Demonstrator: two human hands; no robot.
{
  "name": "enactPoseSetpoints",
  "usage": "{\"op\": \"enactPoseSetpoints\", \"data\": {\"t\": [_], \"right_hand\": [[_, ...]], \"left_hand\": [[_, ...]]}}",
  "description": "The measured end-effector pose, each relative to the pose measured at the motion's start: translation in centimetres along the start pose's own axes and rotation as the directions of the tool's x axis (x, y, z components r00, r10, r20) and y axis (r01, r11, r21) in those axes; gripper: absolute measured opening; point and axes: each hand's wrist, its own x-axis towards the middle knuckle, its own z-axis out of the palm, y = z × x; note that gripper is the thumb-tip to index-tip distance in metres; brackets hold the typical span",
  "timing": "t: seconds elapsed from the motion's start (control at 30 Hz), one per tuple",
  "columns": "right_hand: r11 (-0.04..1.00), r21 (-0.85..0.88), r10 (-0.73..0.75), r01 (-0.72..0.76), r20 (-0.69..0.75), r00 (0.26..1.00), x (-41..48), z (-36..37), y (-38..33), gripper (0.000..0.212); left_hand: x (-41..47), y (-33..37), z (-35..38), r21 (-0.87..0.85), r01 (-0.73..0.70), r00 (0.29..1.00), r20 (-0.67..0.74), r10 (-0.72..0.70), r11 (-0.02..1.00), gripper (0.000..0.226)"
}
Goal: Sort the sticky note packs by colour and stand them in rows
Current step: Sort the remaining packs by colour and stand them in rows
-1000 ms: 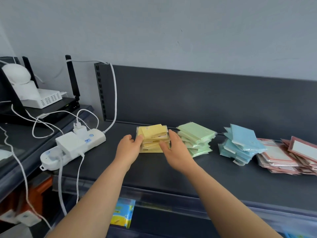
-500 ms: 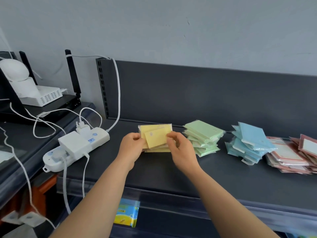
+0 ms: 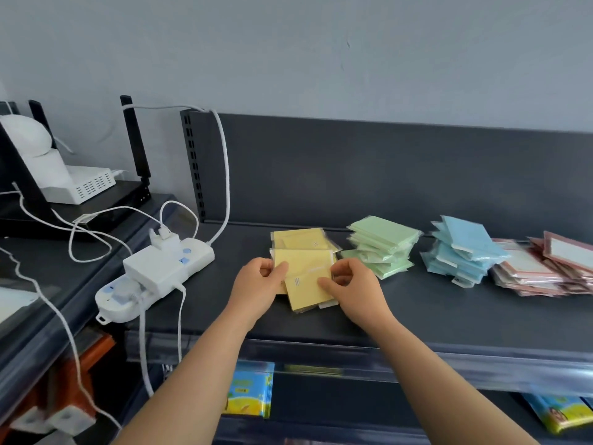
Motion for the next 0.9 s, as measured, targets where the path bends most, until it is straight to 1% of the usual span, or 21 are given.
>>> {"op": "enactPoseSetpoints", "data": {"t": [0.1, 0.17, 0.23, 0.3, 0.37, 0.4, 0.53, 0.6, 0.67, 0.8, 0.87, 0.9], "right_hand": [[1.0, 0.012, 0.015, -0.015, 0.023, 1.0, -0.1, 0.1, 0.2, 0.036], [1.0, 0.019, 0.007, -0.008, 0.013, 1.0, -0.3, 0.1, 0.1, 0.037], [0.998, -0.039, -0.049, 0.048, -0.035, 0.998, -0.2, 0.0, -0.1, 0.035], [0.975, -0.154, -0.173, 0.163, -0.059, 0.983, 0.3, 0.1, -0.3, 0.035], [0.933, -0.251, -0.265, 0.257, 0.002, 0.964, 1.2, 0.3, -0.9, 0.039], [0.913, -0.293, -0.281, 0.283, 0.052, 0.958, 1.7, 0.4, -1.1, 0.041], [0.829, -0.44, -0.264, 0.346, 0.238, 0.935, 3.6, 0.9, -1.3, 0.045], [0.829, -0.434, -0.255, 0.352, 0.268, 0.929, 3.9, 0.9, -1.2, 0.043], [0.841, -0.407, -0.29, 0.356, 0.217, 0.932, 3.4, 0.7, -1.0, 0.037], [0.83, -0.378, -0.418, 0.41, 0.064, 0.906, 2.4, 0.3, -0.4, 0.02], [0.83, -0.399, -0.41, 0.39, 0.039, 0.911, 2.8, 0.3, -0.6, 0.022], [0.833, -0.411, -0.382, 0.372, 0.06, 0.922, 3.1, 0.4, -0.9, 0.029]], "left_hand": [[0.2, -0.4, 0.2, 0.032, -0.024, 0.998, -0.05, 0.025, 0.999, 0.015], [0.5, -0.7, 0.2, 0.006, -0.024, 0.996, -0.08, 0.025, 1.0, 0.012], [0.8, -1.0, -0.1, -0.109, -0.001, 0.993, -0.118, -0.012, 0.994, 0.011], [1.1, -1.1, -0.5, -0.238, 0.006, 0.985, -0.169, -0.047, 0.971, 0.012], [1.4, -1.1, -1.0, -0.28, -0.011, 0.971, -0.232, -0.057, 0.96, 0.013], [1.6, -1.1, -1.2, -0.279, -0.019, 0.962, -0.268, -0.059, 0.96, 0.013], [2.1, -0.7, -1.8, -0.32, -0.061, 0.932, -0.357, -0.061, 0.945, 0.012], [2.3, -0.3, -2.0, -0.356, -0.084, 0.923, -0.381, -0.063, 0.931, 0.018], [2.6, 0.0, -2.2, -0.383, -0.081, 0.922, -0.38, -0.077, 0.92, 0.023], [2.9, 0.2, -1.8, -0.487, -0.038, 0.935, -0.326, -0.142, 0.872, 0.021], [2.9, 0.4, -1.4, -0.524, -0.015, 0.936, -0.306, -0.172, 0.851, 0.022], [2.9, 0.5, -1.3, -0.535, -0.005, 0.936, -0.301, -0.185, 0.845, 0.023]]}}
